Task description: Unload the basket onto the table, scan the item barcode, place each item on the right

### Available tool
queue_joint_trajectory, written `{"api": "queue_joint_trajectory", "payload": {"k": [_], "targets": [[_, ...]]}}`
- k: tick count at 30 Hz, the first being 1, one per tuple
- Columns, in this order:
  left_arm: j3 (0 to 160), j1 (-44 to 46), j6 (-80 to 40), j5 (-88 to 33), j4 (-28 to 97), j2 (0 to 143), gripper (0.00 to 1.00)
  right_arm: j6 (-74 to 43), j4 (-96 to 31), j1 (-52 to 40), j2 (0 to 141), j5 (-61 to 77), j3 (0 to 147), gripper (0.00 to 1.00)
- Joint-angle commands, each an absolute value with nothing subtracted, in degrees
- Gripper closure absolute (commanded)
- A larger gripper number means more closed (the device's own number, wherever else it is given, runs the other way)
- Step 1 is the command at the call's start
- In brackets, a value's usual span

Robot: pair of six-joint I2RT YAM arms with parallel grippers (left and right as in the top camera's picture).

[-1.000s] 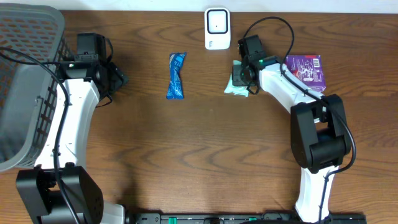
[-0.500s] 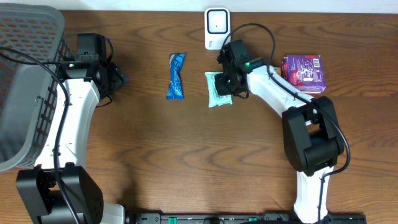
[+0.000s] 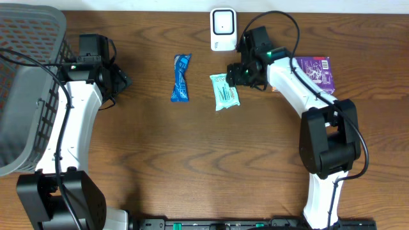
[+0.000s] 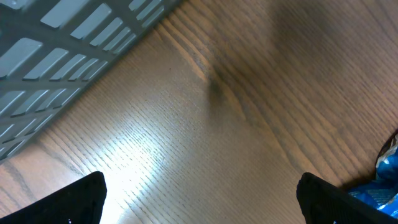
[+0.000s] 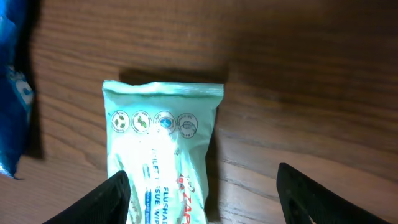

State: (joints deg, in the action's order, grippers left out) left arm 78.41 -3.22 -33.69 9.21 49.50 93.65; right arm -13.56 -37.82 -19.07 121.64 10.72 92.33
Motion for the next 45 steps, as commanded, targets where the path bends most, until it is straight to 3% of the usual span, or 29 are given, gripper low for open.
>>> {"api": "queue_joint_trajectory", "payload": {"k": [1,17,19,21,22,28,33,38,45], "targets": [[78.43,-3.36,-34.37,9.89,49.67,93.86,0.02,-14.96,-35.27,-20.25,122.17,11.09,89.1,0.31],[78.43,-3.36,-34.37,9.91,49.45,93.86,0.02,-21.87,-23.88,-21.65,122.19,11.07,78.56,0.57],[78.43,-3.36,-34.37,9.91,49.45,93.86,0.02,-22.28,-22.5,-21.65,122.19,11.07,77.41,0.73],[78.43,-3.36,-34.37,9.91,49.45,93.86,0.02,-22.26,-22.48,-21.61,122.17,11.05,77.43,0.95],[78.43,-3.36,-34.37,9.91,49.45,93.86,0.02,-22.2,-22.59,-21.45,122.13,10.92,77.67,0.99],[78.43,-3.36,-34.37,9.89,49.45,93.86,0.02,-16.99,-25.56,-19.97,119.83,7.35,82.37,0.99],[78.43,-3.36,-34.37,9.91,49.45,93.86,0.02,-11.66,-32.67,-21.12,117.32,-13.78,90.0,0.99],[78.43,-3.36,-34.37,9.91,49.45,93.86,0.02,-3.77,-31.94,-24.67,117.38,-33.54,92.12,0.99],[78.43,-3.36,-34.37,9.91,49.45,93.86,0.02,1.21,-29.74,-27.49,122.04,-47.55,92.07,0.99]]}}
